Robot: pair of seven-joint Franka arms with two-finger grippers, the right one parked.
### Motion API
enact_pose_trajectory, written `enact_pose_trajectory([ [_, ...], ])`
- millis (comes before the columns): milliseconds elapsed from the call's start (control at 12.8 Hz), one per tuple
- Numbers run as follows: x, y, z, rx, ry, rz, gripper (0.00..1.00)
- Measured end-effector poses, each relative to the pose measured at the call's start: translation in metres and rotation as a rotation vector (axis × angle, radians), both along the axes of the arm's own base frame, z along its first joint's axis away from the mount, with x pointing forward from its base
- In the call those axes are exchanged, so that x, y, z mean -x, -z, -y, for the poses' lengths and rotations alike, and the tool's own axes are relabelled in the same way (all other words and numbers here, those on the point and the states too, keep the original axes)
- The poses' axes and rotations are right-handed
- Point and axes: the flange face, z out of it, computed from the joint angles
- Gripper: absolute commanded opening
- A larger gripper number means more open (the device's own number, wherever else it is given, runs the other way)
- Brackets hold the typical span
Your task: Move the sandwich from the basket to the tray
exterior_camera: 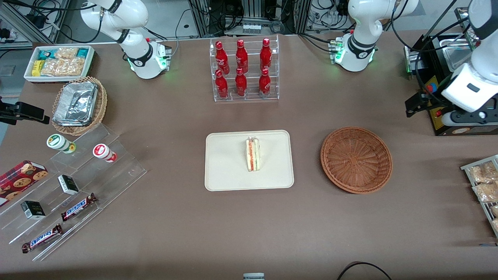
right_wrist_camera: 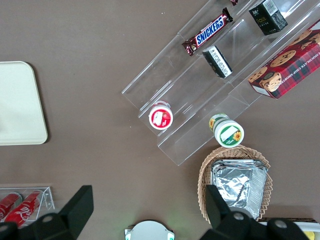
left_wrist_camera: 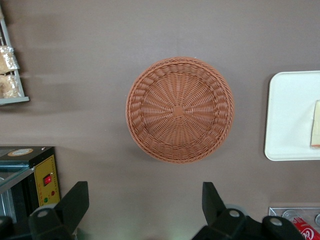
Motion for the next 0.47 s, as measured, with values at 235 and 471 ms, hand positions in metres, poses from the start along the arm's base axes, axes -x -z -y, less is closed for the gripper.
enact_pose_trajectory([
  [235, -0.001, -0.008, -0.011, 0.005, -0.013, 0.019, 1.00],
  [471, -0.004, -0.016, -0.005, 0.006, -0.004, 0.036, 1.00],
])
